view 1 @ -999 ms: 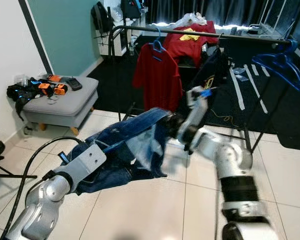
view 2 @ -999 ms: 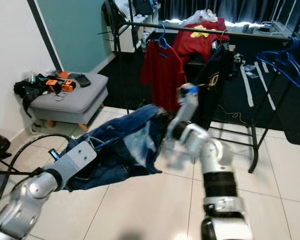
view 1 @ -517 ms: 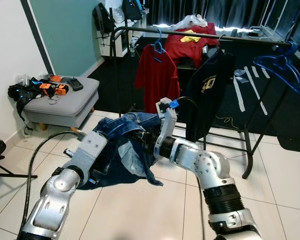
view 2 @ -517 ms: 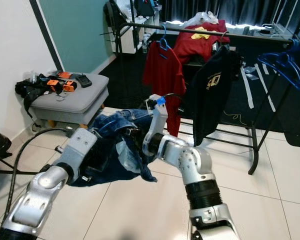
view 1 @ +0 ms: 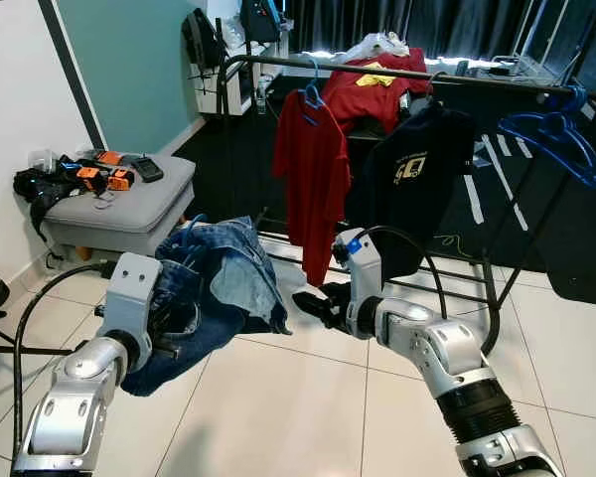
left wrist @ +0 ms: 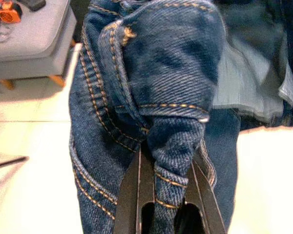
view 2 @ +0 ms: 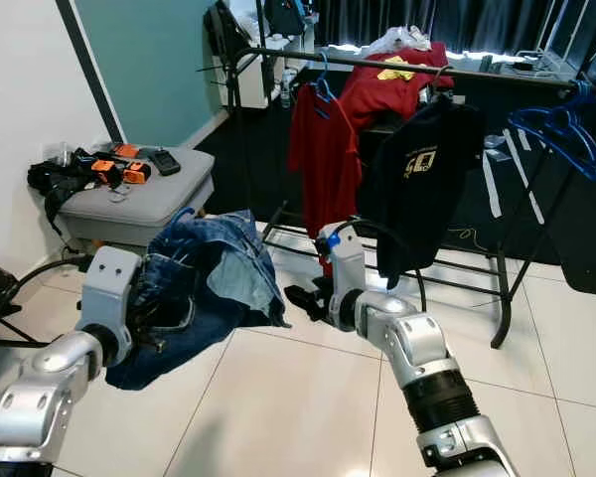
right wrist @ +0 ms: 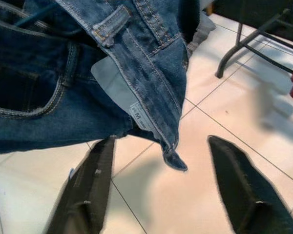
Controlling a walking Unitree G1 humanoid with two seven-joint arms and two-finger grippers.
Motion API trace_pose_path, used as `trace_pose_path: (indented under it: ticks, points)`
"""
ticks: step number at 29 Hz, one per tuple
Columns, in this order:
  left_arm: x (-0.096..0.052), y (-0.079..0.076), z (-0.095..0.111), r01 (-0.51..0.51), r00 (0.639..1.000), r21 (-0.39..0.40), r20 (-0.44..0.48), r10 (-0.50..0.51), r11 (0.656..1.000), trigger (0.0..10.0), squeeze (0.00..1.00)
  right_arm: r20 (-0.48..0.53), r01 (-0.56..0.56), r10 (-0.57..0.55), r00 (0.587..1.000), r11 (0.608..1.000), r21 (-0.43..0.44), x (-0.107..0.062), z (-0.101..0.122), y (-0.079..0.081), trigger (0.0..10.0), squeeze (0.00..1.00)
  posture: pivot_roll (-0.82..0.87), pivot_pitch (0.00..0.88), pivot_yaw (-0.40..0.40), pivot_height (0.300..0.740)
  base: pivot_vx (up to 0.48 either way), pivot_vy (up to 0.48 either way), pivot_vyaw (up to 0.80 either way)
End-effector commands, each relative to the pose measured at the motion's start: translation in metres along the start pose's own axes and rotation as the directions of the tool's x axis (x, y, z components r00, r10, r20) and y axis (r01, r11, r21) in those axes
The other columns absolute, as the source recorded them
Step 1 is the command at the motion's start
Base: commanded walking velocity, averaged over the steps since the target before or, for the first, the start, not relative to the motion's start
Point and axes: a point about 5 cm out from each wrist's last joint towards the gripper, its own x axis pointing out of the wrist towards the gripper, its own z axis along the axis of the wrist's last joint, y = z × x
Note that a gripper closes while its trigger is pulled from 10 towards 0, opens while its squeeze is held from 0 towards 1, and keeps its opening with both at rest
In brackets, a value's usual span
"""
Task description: Hang hanger
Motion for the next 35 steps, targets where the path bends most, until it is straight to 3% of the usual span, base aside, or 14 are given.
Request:
trace_pose_path:
  ticks: [1, 2, 3, 4, 5, 6, 10, 11, 12, 13, 15, 17, 25, 35]
  points:
    - [-0.001, -0.003, 0.010, 0.017, 0.998, -0.044, 0.065, -0.014, 0.999, 10.0, 0.00, 0.012, -0.059, 0.059, 0.998, 0.998, -0.010, 0.000, 0.000, 0.008, 10.0, 1.00, -0.01, 0.007, -0.006, 0.740, 0.000, 0.000, 0.00]
    - [0.001, -0.011, 0.012, 0.051, 0.993, -0.132, 0.117, -0.036, 0.990, 10.0, 0.00, 0.060, -0.096, 0.095, 0.994, 0.995, 0.014, -0.001, 0.004, 0.011, 10.0, 1.00, -0.02, 0.008, -0.005, 0.740, 0.000, 0.000, 0.00]
    - [0.001, -0.011, 0.012, 0.051, 0.993, -0.132, 0.117, -0.036, 0.990, 10.0, 0.00, 0.060, -0.096, 0.095, 0.994, 0.995, 0.014, -0.001, 0.004, 0.011, 10.0, 1.00, -0.02, 0.008, -0.005, 0.740, 0.000, 0.000, 0.00]
    - [0.001, -0.018, 0.014, 0.076, 0.982, -0.235, 0.187, -0.032, 0.969, 10.0, 0.00, 0.135, -0.083, 0.074, 0.988, 0.994, 0.064, 0.000, 0.009, 0.008, 10.0, 1.00, -0.02, 0.012, -0.004, 0.740, 0.000, 0.000, 0.00]
    - [0.001, -0.018, 0.014, 0.076, 0.982, -0.235, 0.187, -0.032, 0.969, 10.0, 0.00, 0.135, -0.083, 0.074, 0.988, 0.994, 0.064, 0.000, 0.009, 0.008, 10.0, 1.00, -0.02, 0.012, -0.004, 0.740, 0.000, 0.000, 0.00]
    - [-0.002, -0.026, 0.011, 0.090, 0.972, -0.296, 0.233, -0.020, 0.951, 10.0, 0.00, 0.191, -0.024, 0.001, 0.982, 0.993, 0.119, 0.001, 0.010, -0.001, 10.0, 0.00, -0.02, 0.015, -0.010, 0.740, 0.000, 0.000, 0.00]
    - [-0.008, -0.037, 0.000, 0.091, 0.972, -0.346, 0.233, -0.009, 0.934, 10.0, 0.00, 0.235, 0.046, -0.101, 0.967, 0.973, 0.228, 0.002, 0.003, -0.012, 10.0, 0.00, -0.02, 0.015, -0.012, 0.740, 0.000, 0.000, -0.40]
    - [-0.016, -0.052, -0.019, 0.089, 0.981, -0.392, 0.193, -0.012, 0.916, 10.0, 0.00, 0.247, 0.020, -0.101, 0.964, 0.951, 0.309, 0.003, -0.013, -0.002, 10.0, 0.00, -0.02, 0.022, -0.023, 0.740, 0.000, 0.000, -0.80]
    - [-0.016, -0.052, -0.019, 0.089, 0.981, -0.392, 0.193, -0.012, 0.916, 10.0, 0.00, 0.247, 0.020, -0.101, 0.964, 0.951, 0.309, 0.003, -0.013, -0.002, 10.0, 0.00, -0.02, 0.022, -0.023, 0.740, 0.000, 0.000, -0.80]
    - [-0.020, -0.057, -0.026, 0.084, 0.983, -0.442, 0.184, -0.001, 0.893, 10.0, 0.00, 0.246, 0.008, -0.095, 0.965, 0.943, 0.332, 0.005, -0.021, 0.006, 10.0, 0.00, -0.02, 0.024, -0.025, 0.740, 0.000, 0.000, -0.80]
    - [-0.020, -0.057, -0.026, 0.084, 0.983, -0.442, 0.184, -0.001, 0.893, 10.0, 0.00, 0.246, 0.008, -0.095, 0.965, 0.943, 0.332, 0.005, -0.021, 0.006, 10.0, 0.00, -0.02, 0.024, -0.025, 0.740, 0.000, 0.000, -0.80]
    - [-0.025, -0.057, -0.035, 0.042, 0.983, -0.533, 0.171, 0.059, 0.845, 10.0, 0.00, 0.279, -0.022, -0.065, 0.958, 0.954, 0.299, 0.006, -0.032, 0.025, 10.0, 0.00, -0.02, 0.019, -0.035, 0.740, 0.201, 0.000, -0.40]
    - [-0.016, -0.051, -0.028, -0.018, 0.976, -0.491, 0.181, 0.123, 0.871, 10.0, 0.00, 0.289, -0.036, -0.045, 0.956, 0.963, 0.267, 0.006, -0.030, 0.022, 10.0, 0.00, -0.04, 0.008, -0.036, 0.740, 0.466, 0.000, 0.00]
    - [-0.007, -0.059, -0.018, 0.025, 0.975, -0.360, 0.217, 0.058, 0.933, 10.0, 0.00, 0.323, -0.026, -0.068, 0.944, 0.960, 0.279, 0.006, -0.031, 0.024, 10.0, 0.00, -0.06, 0.005, -0.019, 0.740, 0.480, 0.000, 0.00]
